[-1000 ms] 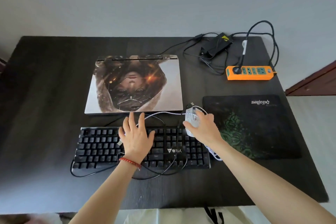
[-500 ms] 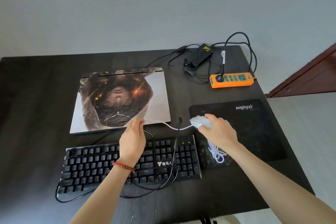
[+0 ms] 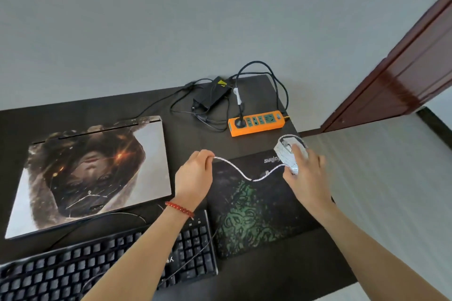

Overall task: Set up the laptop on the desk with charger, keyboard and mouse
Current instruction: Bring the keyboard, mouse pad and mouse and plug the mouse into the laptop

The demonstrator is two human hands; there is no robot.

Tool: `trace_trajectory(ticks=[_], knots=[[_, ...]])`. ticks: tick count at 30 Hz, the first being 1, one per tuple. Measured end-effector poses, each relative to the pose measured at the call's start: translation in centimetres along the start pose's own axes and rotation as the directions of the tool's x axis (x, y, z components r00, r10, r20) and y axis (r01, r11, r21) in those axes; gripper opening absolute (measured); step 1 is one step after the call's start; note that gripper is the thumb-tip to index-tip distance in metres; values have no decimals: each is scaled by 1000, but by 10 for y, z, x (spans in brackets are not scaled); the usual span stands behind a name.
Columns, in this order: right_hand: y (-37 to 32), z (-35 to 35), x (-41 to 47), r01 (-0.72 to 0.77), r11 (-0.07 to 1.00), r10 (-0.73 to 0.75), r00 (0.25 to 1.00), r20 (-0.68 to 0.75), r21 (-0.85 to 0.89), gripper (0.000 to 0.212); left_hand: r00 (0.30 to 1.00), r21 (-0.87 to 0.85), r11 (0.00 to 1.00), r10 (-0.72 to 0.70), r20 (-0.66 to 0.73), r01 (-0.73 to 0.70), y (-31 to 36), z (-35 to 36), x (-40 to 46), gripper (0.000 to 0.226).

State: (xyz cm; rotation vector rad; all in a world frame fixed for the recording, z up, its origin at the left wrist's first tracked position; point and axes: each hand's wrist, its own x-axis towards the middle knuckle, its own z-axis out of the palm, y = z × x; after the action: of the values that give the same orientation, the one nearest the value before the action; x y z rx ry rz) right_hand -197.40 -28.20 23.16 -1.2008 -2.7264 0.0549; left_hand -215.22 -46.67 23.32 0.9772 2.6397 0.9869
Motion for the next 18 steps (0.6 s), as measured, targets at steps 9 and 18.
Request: trace_trajectory(ticks=[9,18], knots=[[1,64,-59,-20,976,-42,961,275,218,66,948,143,953,-286,141,267,-24,34,-9,20],[21,69,-56,194,981,-169,876,451,-9,87,941,143,943,-318,113,301,-22,50,-10,22]])
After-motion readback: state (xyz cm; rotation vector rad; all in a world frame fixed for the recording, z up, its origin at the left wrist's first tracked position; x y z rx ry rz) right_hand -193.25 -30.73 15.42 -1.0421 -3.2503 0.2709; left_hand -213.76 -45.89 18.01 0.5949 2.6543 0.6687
